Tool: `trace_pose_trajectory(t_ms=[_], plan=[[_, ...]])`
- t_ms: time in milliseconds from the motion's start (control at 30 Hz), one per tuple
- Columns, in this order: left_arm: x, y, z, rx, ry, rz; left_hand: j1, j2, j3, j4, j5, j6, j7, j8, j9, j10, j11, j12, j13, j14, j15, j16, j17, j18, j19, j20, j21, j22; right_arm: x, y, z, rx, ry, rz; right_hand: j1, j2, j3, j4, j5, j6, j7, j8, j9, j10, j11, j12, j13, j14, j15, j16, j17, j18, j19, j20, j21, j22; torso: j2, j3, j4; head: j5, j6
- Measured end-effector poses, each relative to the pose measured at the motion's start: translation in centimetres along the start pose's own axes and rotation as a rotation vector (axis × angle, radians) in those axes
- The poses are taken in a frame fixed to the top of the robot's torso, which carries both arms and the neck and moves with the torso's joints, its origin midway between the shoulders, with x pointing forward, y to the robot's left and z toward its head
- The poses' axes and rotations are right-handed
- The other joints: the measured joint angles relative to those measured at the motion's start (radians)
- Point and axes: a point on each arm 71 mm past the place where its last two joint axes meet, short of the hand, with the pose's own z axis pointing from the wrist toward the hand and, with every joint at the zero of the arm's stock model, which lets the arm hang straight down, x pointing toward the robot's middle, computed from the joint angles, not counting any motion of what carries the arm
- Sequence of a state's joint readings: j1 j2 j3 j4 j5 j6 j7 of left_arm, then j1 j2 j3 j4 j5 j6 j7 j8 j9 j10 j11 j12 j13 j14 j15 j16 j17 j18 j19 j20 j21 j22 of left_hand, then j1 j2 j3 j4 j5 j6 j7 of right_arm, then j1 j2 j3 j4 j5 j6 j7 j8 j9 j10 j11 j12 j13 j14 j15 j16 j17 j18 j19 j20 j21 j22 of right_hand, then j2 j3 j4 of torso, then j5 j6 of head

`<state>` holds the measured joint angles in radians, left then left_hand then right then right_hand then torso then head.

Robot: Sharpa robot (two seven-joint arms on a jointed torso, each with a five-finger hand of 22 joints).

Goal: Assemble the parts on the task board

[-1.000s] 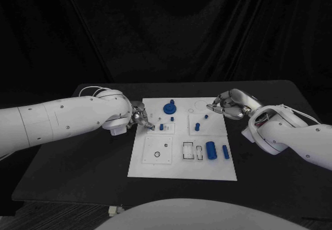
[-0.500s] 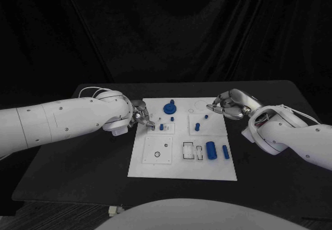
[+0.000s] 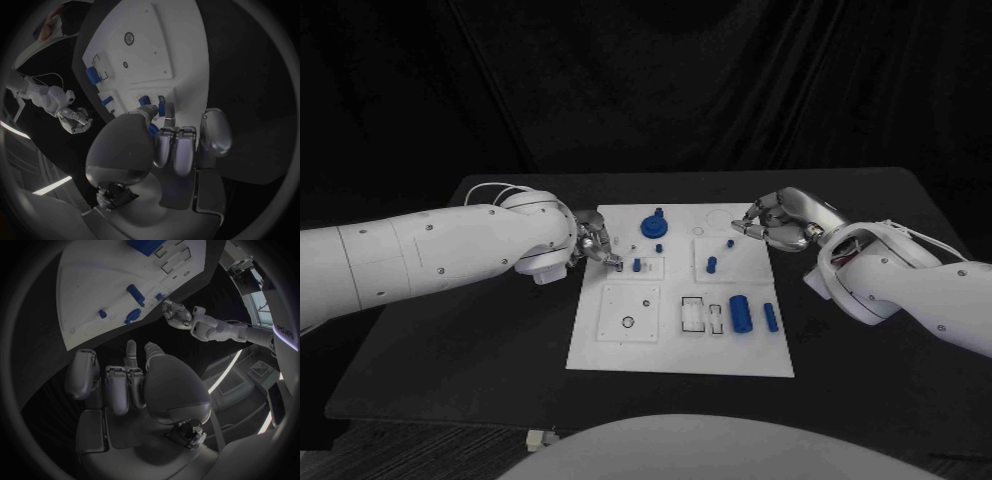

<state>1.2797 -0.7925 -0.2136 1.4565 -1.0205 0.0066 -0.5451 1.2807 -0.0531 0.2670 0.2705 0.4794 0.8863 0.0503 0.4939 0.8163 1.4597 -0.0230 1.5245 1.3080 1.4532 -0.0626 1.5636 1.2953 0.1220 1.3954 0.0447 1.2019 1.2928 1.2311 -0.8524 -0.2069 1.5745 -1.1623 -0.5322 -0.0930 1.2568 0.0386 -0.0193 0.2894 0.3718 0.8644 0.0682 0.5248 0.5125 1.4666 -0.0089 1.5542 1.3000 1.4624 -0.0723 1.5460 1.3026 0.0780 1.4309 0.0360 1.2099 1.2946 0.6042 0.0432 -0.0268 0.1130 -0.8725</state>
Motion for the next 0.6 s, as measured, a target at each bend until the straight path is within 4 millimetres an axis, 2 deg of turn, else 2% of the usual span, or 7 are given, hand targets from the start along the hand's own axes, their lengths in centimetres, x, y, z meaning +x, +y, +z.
trace_pose_trajectory(t_ms=[600], plan=[[0.33, -0.12, 0.56, -0.005, 0.004, 0.001, -0.005, -0.005, 0.0, 0.0, 0.0, 0.0, 0.0, 0.0, 0.001, 0.0, 0.0, 0.0, 0.0, 0.0, 0.0, 0.0, 0.0, 0.0, 0.0, 0.0, 0.0, 0.0, 0.02, -0.06, -0.02, 0.001, 0.0, 0.0, 0.0, 0.0, 0.0, 0.0, 0.0, 0.0, 0.0, 0.0, 0.0, 0.0, 0.0, 0.0, 0.0, 0.0, 0.0, 0.0, 0.0, 0.0, 0.0, 0.0, 0.0, 0.0, -0.001, 0.0004, 0.0, -0.001, 0.0]])
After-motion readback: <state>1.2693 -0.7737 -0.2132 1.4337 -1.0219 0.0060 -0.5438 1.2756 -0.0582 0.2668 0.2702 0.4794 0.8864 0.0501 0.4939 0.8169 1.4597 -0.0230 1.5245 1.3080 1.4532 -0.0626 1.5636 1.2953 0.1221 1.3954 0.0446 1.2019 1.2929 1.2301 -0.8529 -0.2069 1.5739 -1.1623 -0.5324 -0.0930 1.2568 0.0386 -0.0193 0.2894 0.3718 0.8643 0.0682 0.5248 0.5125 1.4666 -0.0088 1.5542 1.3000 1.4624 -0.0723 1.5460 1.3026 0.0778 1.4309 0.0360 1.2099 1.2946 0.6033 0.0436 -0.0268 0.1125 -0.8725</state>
